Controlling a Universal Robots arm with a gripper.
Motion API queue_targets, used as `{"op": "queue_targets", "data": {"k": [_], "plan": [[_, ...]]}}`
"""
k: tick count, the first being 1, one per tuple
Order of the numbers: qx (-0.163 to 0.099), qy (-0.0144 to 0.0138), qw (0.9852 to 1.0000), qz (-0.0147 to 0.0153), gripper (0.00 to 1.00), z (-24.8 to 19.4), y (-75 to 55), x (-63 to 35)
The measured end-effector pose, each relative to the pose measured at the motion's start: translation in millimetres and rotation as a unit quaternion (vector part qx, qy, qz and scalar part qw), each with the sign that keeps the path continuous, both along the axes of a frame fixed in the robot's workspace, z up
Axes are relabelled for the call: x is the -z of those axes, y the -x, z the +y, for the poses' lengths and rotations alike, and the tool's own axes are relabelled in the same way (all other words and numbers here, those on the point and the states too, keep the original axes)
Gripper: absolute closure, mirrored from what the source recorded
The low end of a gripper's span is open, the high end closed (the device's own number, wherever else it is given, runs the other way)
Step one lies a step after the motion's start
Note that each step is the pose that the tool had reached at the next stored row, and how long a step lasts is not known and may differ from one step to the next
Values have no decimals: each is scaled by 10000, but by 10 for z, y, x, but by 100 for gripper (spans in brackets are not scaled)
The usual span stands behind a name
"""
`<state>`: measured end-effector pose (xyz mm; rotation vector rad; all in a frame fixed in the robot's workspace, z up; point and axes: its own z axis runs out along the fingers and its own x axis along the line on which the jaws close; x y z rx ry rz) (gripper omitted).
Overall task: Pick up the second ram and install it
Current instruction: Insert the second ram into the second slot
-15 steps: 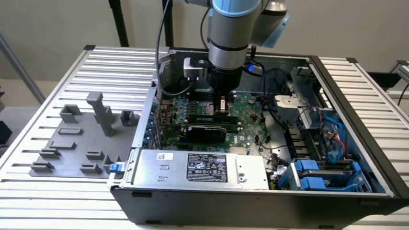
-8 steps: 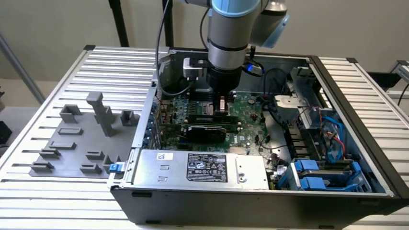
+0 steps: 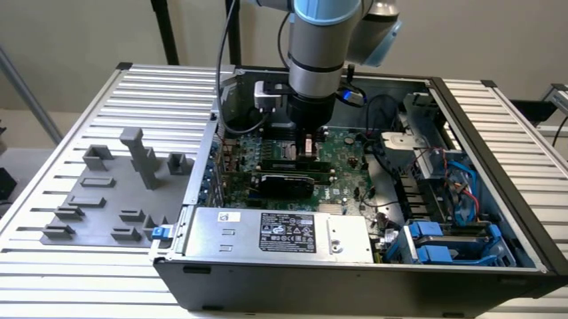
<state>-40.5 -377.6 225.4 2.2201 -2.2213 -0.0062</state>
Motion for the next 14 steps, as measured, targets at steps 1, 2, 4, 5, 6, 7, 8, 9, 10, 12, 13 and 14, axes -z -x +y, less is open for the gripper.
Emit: {"op": "queue_targets", "data": {"k": [1,2,4,5,6,7,8,9,10,12,13,14], "plan": [[0,0,10000,0,86,0,0,1],[0,0,10000,0,86,0,0,2],[0,1,10000,0,86,0,0,4],[0,0,10000,0,86,0,0,5],[0,0,10000,0,85,0,0,5],[0,0,10000,0,85,0,0,5],[0,0,10000,0,85,0,0,5],[0,0,10000,0,78,0,0,5],[0,-1,10000,0,78,0,0,4],[0,-2,10000,0,78,0,0,-10],[0,-2,10000,0,78,0,0,-22],[1,-2,10000,0,78,0,0,-36]]}}
